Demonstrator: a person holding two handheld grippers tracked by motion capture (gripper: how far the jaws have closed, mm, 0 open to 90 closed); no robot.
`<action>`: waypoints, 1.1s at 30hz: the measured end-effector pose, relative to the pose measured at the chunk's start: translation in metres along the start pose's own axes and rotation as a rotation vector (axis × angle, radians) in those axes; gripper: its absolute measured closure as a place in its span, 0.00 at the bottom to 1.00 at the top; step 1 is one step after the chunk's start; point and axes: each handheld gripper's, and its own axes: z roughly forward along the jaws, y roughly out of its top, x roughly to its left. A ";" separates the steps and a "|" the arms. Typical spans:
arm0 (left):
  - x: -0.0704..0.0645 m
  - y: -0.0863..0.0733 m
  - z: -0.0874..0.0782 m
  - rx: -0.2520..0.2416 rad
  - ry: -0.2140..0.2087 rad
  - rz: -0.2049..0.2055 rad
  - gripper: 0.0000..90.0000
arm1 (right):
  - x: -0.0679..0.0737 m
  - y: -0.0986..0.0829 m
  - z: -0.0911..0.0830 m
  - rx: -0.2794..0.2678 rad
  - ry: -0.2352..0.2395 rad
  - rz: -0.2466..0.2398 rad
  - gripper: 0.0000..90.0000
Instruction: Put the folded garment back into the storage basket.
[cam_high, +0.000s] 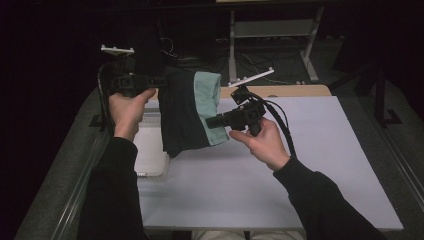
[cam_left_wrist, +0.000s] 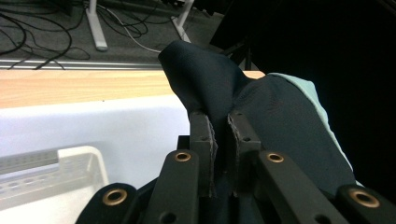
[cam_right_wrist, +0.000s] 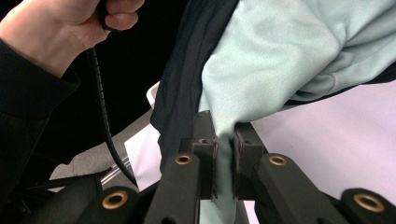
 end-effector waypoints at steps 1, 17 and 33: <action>0.001 0.001 -0.002 -0.002 0.002 0.000 0.90 | 0.001 0.001 0.002 -0.004 0.003 -0.002 0.90; 0.018 0.012 -0.032 -0.039 0.048 -0.009 0.90 | 0.022 0.017 0.027 -0.050 -0.016 -0.009 0.90; 0.048 0.012 -0.047 -0.082 0.051 -0.021 0.90 | 0.035 0.022 0.062 -0.084 -0.019 -0.013 0.90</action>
